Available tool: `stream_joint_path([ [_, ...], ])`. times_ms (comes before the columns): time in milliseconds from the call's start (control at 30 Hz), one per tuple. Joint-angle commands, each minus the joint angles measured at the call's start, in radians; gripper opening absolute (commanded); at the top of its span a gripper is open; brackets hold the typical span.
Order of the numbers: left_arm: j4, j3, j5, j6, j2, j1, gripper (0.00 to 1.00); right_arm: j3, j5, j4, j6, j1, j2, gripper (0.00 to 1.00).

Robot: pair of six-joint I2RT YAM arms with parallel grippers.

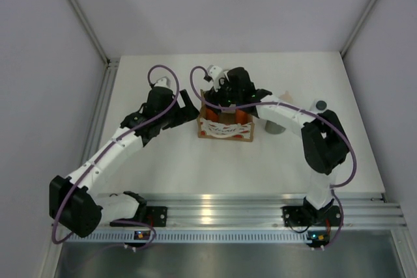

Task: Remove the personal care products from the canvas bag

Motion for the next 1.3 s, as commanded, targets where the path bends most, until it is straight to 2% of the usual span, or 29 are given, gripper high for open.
stream_joint_path([
  [0,0.037,-0.001,-0.016,0.023,-0.037,-0.005,0.98,0.060,-0.025,-0.001,-0.029,-0.008,0.024,0.69],
  [300,0.037,-0.008,-0.027,0.040,-0.031,-0.005,0.98,0.087,-0.054,0.005,-0.027,-0.008,0.091,0.69],
  [800,0.035,-0.024,-0.039,0.061,-0.059,-0.004,0.98,-0.038,-0.092,0.254,0.040,-0.016,0.079,0.65],
  [933,0.029,-0.028,-0.050,0.067,-0.071,-0.002,0.98,-0.045,-0.100,0.278,0.040,-0.019,0.093,0.54],
  [1067,0.027,-0.031,-0.056,0.072,-0.077,-0.004,0.98,-0.074,-0.107,0.324,0.043,-0.022,0.082,0.36],
  [1133,0.027,-0.031,-0.055,0.072,-0.077,-0.004,0.98,-0.094,-0.114,0.356,0.043,-0.024,0.070,0.24],
  [1200,0.027,-0.033,-0.055,0.072,-0.080,-0.004,0.98,-0.102,-0.121,0.363,0.045,-0.025,0.062,0.19],
  [1267,0.029,-0.036,-0.055,0.072,-0.080,-0.004,0.98,-0.105,-0.129,0.367,0.043,-0.025,0.047,0.05],
])
